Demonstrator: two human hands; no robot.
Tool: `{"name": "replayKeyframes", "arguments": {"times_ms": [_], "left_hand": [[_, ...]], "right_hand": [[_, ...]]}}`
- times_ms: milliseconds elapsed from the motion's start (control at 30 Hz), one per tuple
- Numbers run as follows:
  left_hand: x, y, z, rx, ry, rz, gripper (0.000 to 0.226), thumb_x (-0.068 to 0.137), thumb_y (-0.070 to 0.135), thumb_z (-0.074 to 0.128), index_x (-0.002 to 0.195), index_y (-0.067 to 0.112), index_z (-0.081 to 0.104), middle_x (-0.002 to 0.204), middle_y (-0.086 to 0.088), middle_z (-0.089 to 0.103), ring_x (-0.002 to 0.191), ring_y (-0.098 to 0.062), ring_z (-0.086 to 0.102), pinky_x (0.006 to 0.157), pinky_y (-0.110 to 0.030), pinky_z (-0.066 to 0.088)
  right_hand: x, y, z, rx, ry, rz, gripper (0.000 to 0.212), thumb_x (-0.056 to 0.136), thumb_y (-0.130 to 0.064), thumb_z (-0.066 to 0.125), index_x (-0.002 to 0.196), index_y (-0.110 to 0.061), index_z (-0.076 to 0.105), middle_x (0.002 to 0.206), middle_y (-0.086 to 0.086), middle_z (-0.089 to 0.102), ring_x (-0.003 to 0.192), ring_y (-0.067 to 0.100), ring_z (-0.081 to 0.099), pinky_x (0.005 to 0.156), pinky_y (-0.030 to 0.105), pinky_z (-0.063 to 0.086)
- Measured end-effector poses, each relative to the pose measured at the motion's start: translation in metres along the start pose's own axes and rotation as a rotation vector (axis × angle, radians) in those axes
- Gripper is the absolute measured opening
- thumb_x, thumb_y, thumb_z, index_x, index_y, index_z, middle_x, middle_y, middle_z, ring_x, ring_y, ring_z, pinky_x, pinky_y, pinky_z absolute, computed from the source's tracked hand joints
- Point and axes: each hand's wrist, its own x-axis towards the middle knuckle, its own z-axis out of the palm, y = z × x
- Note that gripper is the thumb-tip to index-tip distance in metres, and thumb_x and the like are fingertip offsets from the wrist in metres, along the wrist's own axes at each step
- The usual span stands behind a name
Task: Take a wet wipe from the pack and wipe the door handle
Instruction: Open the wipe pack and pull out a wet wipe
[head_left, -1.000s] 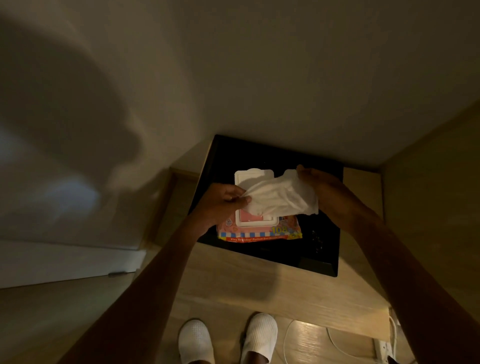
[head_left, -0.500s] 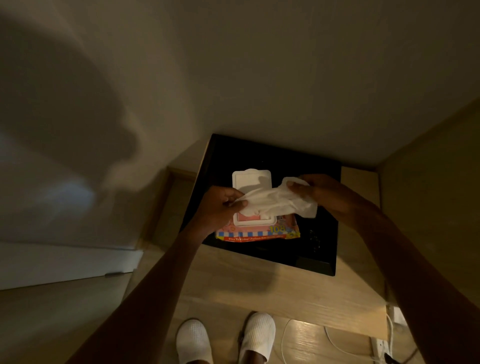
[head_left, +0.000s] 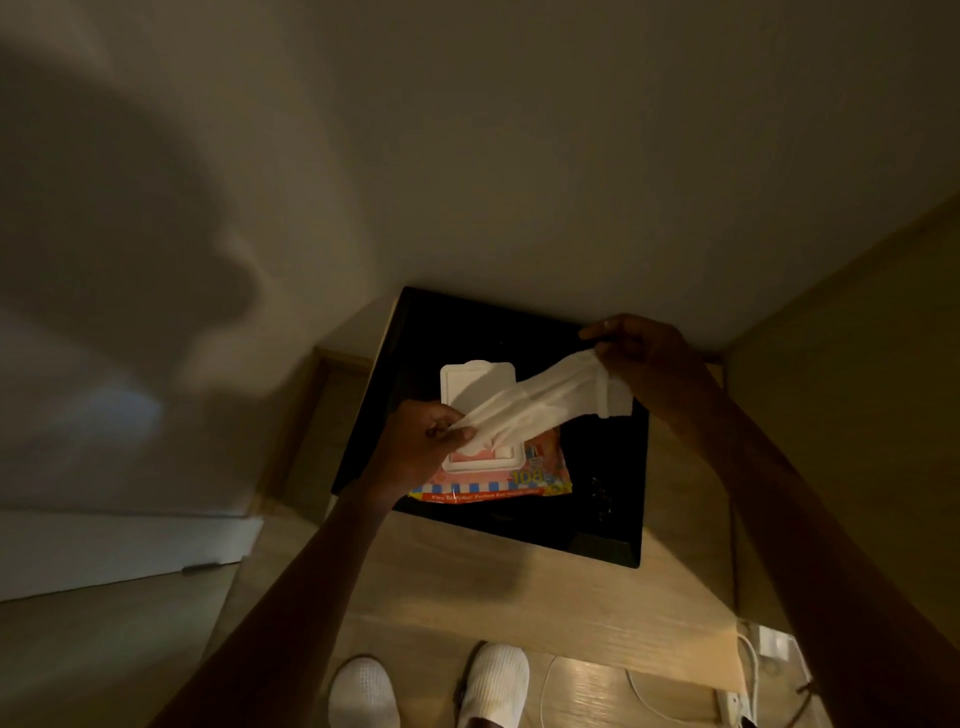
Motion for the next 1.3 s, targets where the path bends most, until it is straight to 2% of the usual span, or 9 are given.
{"name": "replayKeyframes", "arguments": {"times_ms": [200, 367, 533, 767, 867, 967, 1100, 1167, 1300], "left_hand": [[-0.003, -0.002, 0.001, 0.111, -0.001, -0.021, 0.015, 0.085, 0.014, 0.071, 0.095, 0.003, 0.075, 0.079, 0.003, 0.065, 0.072, -0.008, 0.064, 0.061, -0.013, 0.046], [-0.004, -0.009, 0.001, 0.228, -0.041, -0.058, 0.026, 0.088, 0.019, 0.068, 0.111, 0.006, 0.071, 0.110, -0.008, 0.071, 0.096, -0.018, 0.069, 0.071, -0.014, 0.049], [-0.006, -0.006, 0.003, 0.254, -0.011, -0.112, 0.029, 0.089, 0.026, 0.067, 0.112, 0.009, 0.072, 0.109, -0.009, 0.072, 0.095, -0.019, 0.070, 0.075, -0.028, 0.057], [-0.012, 0.008, 0.004, 0.277, 0.107, -0.117, 0.030, 0.087, 0.020, 0.069, 0.115, 0.008, 0.069, 0.114, -0.009, 0.069, 0.100, -0.023, 0.069, 0.078, -0.030, 0.058], [-0.020, 0.016, 0.000, 0.319, 0.125, -0.100, 0.027, 0.089, 0.019, 0.066, 0.115, 0.013, 0.070, 0.117, -0.007, 0.070, 0.103, -0.021, 0.068, 0.077, -0.022, 0.053], [-0.032, 0.034, -0.014, 0.239, 0.137, -0.140, 0.025, 0.087, 0.015, 0.068, 0.111, 0.015, 0.072, 0.120, 0.000, 0.068, 0.108, -0.019, 0.065, 0.084, -0.028, 0.054], [-0.065, 0.083, -0.047, -0.019, 0.179, -0.199, 0.013, 0.087, 0.008, 0.067, 0.098, 0.009, 0.075, 0.098, -0.010, 0.073, 0.090, -0.023, 0.070, 0.073, -0.031, 0.059], [-0.092, 0.119, -0.066, -0.127, 0.164, -0.250, 0.018, 0.091, 0.008, 0.064, 0.106, 0.004, 0.071, 0.098, -0.013, 0.071, 0.081, -0.015, 0.067, 0.059, -0.019, 0.055], [-0.144, 0.186, -0.102, -0.258, 0.167, -0.239, 0.021, 0.092, 0.000, 0.058, 0.112, -0.004, 0.065, 0.082, -0.011, 0.066, 0.055, 0.004, 0.064, 0.048, -0.008, 0.048]], "right_hand": [[-0.006, -0.020, -0.004, -0.084, 0.204, -0.165, 0.028, 0.091, -0.004, 0.050, 0.088, -0.026, 0.067, 0.089, -0.014, 0.068, 0.076, 0.000, 0.061, 0.065, 0.015, 0.047], [-0.007, -0.055, -0.015, 0.005, 0.226, -0.232, 0.025, 0.095, -0.002, 0.046, 0.096, -0.016, 0.067, 0.098, -0.007, 0.066, 0.087, 0.004, 0.063, 0.072, 0.022, 0.052], [-0.015, -0.093, -0.029, 0.081, 0.121, -0.283, 0.026, 0.094, -0.001, 0.048, 0.098, -0.019, 0.066, 0.088, 0.010, 0.066, 0.076, 0.016, 0.063, 0.065, 0.029, 0.052], [-0.028, -0.107, -0.024, 0.079, 0.098, -0.256, 0.025, 0.095, -0.005, 0.048, 0.101, -0.020, 0.067, 0.101, 0.009, 0.068, 0.092, 0.019, 0.067, 0.074, 0.035, 0.057], [-0.036, -0.108, -0.018, 0.121, 0.081, -0.209, 0.024, 0.096, -0.006, 0.047, 0.102, -0.018, 0.067, 0.099, 0.008, 0.067, 0.088, 0.020, 0.067, 0.067, 0.032, 0.057], [-0.049, -0.119, -0.015, 0.142, 0.024, -0.185, 0.021, 0.096, -0.006, 0.049, 0.105, -0.014, 0.066, 0.095, 0.009, 0.067, 0.086, 0.018, 0.066, 0.065, 0.029, 0.054], [-0.076, -0.162, -0.018, 0.094, -0.136, -0.233, 0.018, 0.095, -0.003, 0.052, 0.107, -0.010, 0.064, 0.085, 0.015, 0.064, 0.073, 0.012, 0.061, 0.060, 0.019, 0.048], [-0.092, -0.192, -0.024, -0.002, -0.222, -0.285, 0.020, 0.094, -0.002, 0.053, 0.109, -0.010, 0.063, 0.076, 0.013, 0.058, 0.066, 0.009, 0.055, 0.060, 0.017, 0.044], [-0.123, -0.261, -0.044, -0.164, -0.394, -0.361, 0.027, 0.096, -0.006, 0.048, 0.116, -0.021, 0.058, 0.082, 0.017, 0.061, 0.072, 0.030, 0.055, 0.071, 0.030, 0.046]]}}
